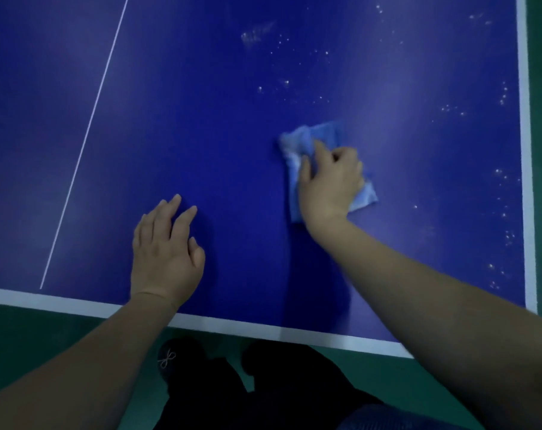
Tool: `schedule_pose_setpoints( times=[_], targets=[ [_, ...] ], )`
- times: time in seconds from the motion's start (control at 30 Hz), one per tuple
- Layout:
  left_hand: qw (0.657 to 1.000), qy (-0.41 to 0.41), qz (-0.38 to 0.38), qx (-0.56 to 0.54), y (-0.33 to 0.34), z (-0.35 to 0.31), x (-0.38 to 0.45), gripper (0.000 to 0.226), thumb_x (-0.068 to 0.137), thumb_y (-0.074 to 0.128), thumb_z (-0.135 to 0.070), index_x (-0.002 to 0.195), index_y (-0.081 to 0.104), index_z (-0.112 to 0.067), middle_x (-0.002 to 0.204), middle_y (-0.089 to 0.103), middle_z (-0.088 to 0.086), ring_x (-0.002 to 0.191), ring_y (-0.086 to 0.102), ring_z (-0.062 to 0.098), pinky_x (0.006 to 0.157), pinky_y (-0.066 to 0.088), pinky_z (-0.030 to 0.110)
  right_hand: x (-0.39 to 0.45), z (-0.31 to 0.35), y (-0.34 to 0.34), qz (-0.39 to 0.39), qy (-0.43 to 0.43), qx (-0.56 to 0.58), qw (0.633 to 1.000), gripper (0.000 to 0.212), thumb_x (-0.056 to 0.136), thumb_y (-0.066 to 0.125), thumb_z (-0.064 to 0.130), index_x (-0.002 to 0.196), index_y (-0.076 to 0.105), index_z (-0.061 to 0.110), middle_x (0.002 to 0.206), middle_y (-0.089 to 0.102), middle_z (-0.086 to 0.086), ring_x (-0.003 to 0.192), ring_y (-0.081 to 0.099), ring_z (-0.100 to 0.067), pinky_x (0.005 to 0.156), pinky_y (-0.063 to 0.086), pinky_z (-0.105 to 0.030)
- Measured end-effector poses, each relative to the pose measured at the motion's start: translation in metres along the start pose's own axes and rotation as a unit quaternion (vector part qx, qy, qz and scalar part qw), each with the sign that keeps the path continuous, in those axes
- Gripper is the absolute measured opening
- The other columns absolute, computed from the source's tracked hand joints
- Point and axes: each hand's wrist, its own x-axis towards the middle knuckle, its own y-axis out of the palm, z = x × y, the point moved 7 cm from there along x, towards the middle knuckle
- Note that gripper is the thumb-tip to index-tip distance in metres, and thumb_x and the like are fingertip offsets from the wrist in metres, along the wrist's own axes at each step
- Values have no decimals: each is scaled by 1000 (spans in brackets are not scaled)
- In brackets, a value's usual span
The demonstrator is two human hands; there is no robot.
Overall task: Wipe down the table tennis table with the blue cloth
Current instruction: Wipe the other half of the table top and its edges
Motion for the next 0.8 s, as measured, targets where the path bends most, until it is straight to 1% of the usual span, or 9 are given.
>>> schedule_pose_setpoints(
  times=[0.1, 0.17, 0.23, 0.3, 0.4, 0.47, 0.63, 0.7, 0.8],
  targets=[
    [1000, 2, -2, -1, 0, -1, 0, 52, 86, 37, -23, 137, 44, -14, 151, 33, 9, 141, 26, 29, 117, 22, 53, -11, 65, 23, 95, -220, 34, 970, 32, 88, 57, 36, 118, 67, 29, 105, 56, -10, 95, 51, -30, 77, 35, -38],
    [1000, 3, -3, 0, 1, -1, 0, 52, 86, 36, -24, 137, 44, -15, 151, 32, 9, 141, 26, 29, 118, 20, 52, 22, 92, 35, 124, -290, 3, 949, 36, 92, 50, 42, 126, 61, 33, 115, 52, -8, 103, 48, -28, 83, 35, -35],
    [1000, 3, -2, 2, 1, 0, 1, 52, 85, 36, -24, 136, 44, -15, 151, 32, 9, 141, 26, 29, 118, 18, 51, 76, 78, 37, 94, -229, -41, 968, 38, 94, 45, 43, 129, 58, 35, 123, 50, -8, 110, 48, -28, 86, 36, -34],
    [1000, -1, 1, 2, 1, 1, 1, 52, 85, 36, -24, 136, 45, -15, 151, 32, 8, 142, 26, 29, 119, 17, 51, 118, 29, 23, 34, -70, -58, 995, 38, 94, 44, 45, 126, 58, 33, 126, 48, -8, 112, 48, -30, 88, 38, -34],
    [1000, -1, 5, 1, 0, 0, 1, 53, 86, 36, -25, 137, 46, -14, 151, 33, 8, 142, 26, 29, 118, 18, 52, 85, -26, 1, -33, 118, -31, 992, 37, 93, 46, 44, 126, 58, 32, 123, 47, -8, 110, 47, -30, 91, 34, -35],
    [1000, 0, 5, -3, -1, -1, 0, 52, 86, 37, -24, 136, 46, -14, 151, 34, 8, 142, 27, 28, 118, 19, 52, 37, -8, 4, -20, 69, -23, 997, 37, 91, 50, 42, 125, 59, 33, 120, 50, -9, 107, 48, -30, 86, 34, -37],
    [1000, -2, 3, -7, 0, 0, 0, 52, 86, 39, -23, 137, 46, -16, 152, 33, 7, 143, 25, 27, 120, 13, 47, 15, 84, 35, 125, -272, 19, 954, 35, 89, 57, 37, 122, 65, 29, 111, 55, -11, 100, 50, -30, 82, 34, -36],
    [1000, 1, 5, -7, 2, 1, 0, 51, 87, 40, -21, 138, 44, -17, 152, 31, 7, 143, 24, 26, 120, 13, 48, 50, 75, 33, 104, -272, -19, 956, 37, 91, 52, 40, 124, 63, 29, 115, 53, -11, 103, 50, -31, 83, 36, -36],
    [1000, 4, 9, -9, 5, 3, 1, 51, 88, 49, -16, 138, 42, -17, 153, 29, 6, 144, 22, 26, 120, 12, 48, 85, -4, 9, 11, -72, -28, 997, 39, 91, 48, 43, 124, 63, 29, 117, 53, -12, 104, 51, -32, 84, 39, -39]
  ],
)
